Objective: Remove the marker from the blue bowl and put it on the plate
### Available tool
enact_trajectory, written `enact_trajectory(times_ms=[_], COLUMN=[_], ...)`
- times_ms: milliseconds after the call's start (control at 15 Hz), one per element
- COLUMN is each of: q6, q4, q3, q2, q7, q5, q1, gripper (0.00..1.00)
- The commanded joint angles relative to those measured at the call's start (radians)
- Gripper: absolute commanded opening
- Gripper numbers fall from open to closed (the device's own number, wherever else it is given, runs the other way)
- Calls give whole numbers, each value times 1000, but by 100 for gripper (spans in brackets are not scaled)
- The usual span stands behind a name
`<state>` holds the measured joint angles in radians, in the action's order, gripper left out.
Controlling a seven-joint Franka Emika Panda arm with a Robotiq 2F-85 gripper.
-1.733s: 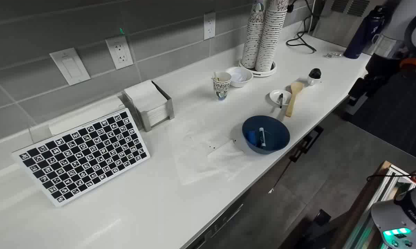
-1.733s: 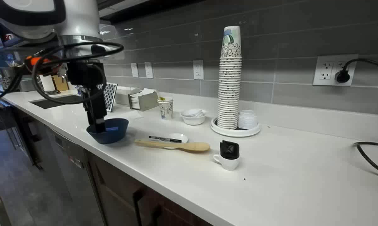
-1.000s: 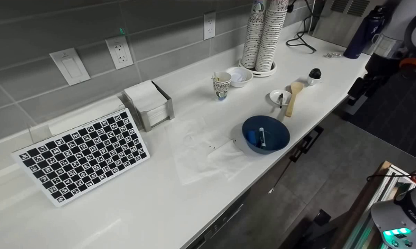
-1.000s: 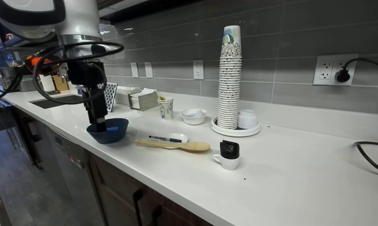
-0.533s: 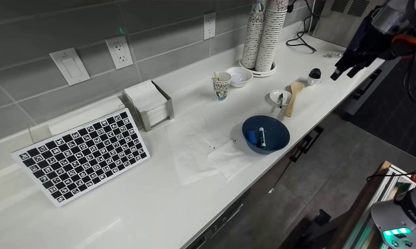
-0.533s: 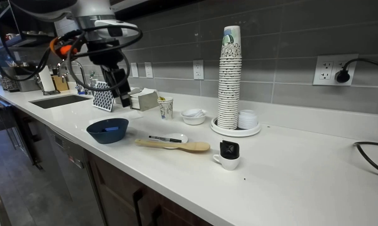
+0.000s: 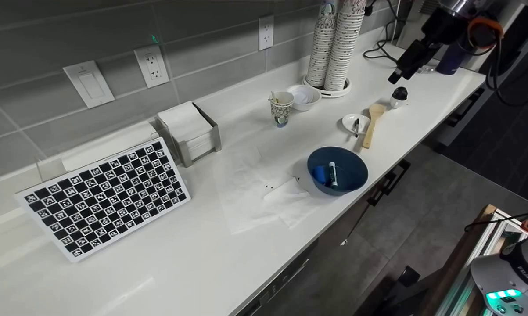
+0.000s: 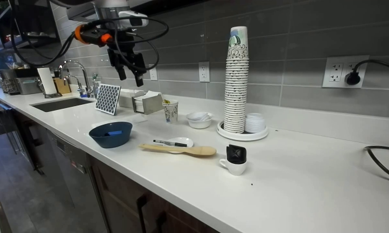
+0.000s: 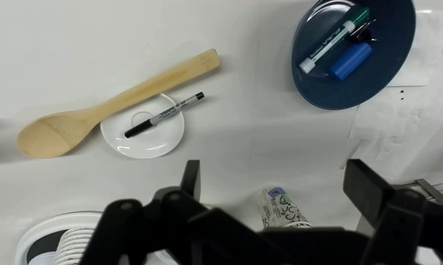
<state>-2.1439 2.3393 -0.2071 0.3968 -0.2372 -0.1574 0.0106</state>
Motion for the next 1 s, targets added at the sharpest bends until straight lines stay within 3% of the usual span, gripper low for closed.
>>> enact_trajectory(times_ms=[0, 333, 467, 600, 733, 933], q6=[3, 4, 15, 26, 131, 269], q4=[-2, -2, 40, 87, 89, 67], q3=[15, 13, 105, 198, 265, 291], q2=[-3, -3, 11, 18, 20, -10], q7=[-12, -18, 208, 346, 499, 534], q5=[-9, -9, 81, 117, 136, -6], q1=[-21, -22, -63, -93, -56, 10], gripper=[100, 100, 100, 100, 100, 100])
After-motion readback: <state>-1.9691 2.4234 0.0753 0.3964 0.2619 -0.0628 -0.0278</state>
